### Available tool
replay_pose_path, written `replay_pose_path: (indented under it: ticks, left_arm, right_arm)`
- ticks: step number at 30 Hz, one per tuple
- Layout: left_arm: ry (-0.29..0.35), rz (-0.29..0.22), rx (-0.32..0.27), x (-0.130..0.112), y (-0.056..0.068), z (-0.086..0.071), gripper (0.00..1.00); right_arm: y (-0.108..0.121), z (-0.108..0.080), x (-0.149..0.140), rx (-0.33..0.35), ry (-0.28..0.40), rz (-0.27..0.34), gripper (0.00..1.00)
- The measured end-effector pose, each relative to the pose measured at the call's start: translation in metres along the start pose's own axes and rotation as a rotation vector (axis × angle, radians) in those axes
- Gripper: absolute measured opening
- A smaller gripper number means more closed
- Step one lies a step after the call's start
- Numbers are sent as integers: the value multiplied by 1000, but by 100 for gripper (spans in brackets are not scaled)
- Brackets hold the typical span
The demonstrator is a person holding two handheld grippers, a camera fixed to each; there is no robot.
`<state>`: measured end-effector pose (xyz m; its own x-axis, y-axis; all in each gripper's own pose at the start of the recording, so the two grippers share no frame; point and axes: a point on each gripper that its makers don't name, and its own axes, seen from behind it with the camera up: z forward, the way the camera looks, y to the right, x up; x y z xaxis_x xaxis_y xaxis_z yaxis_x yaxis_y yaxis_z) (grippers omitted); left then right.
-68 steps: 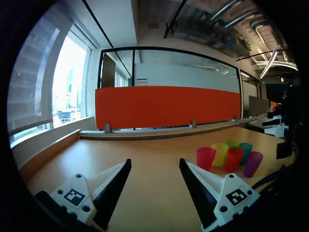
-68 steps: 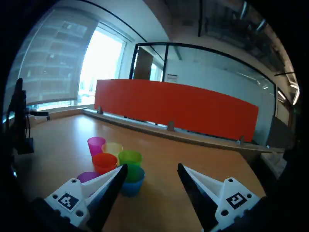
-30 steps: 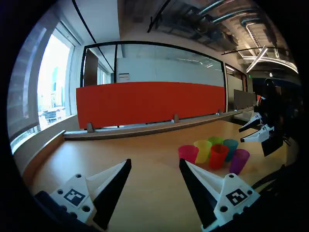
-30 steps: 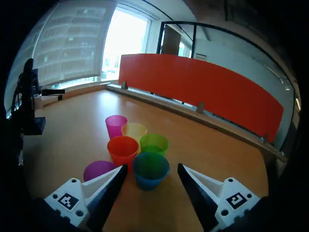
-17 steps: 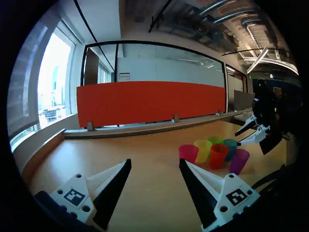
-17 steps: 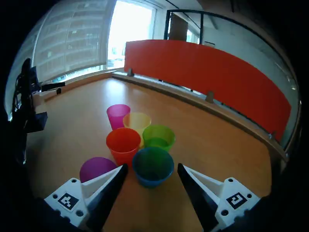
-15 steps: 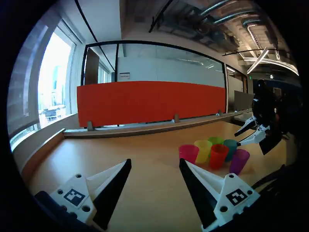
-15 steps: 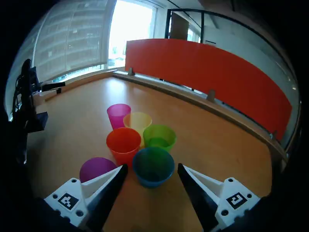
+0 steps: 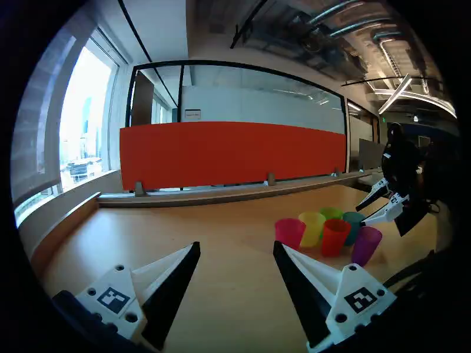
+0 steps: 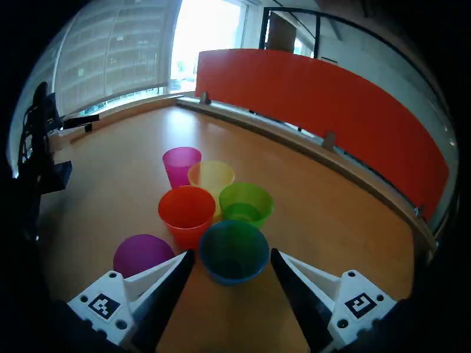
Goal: Pour water
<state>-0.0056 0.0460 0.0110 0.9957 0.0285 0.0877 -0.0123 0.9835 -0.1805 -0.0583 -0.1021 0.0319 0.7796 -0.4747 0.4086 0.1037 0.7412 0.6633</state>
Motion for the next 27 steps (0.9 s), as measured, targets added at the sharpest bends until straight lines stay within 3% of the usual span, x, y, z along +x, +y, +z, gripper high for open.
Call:
replay_pose_path:
  ticks: [27]
  left_arm:
    - [-12,-5,3,-7,-2,2,92]
  right_arm:
    - [0,23,-9,27,-32,26,100]
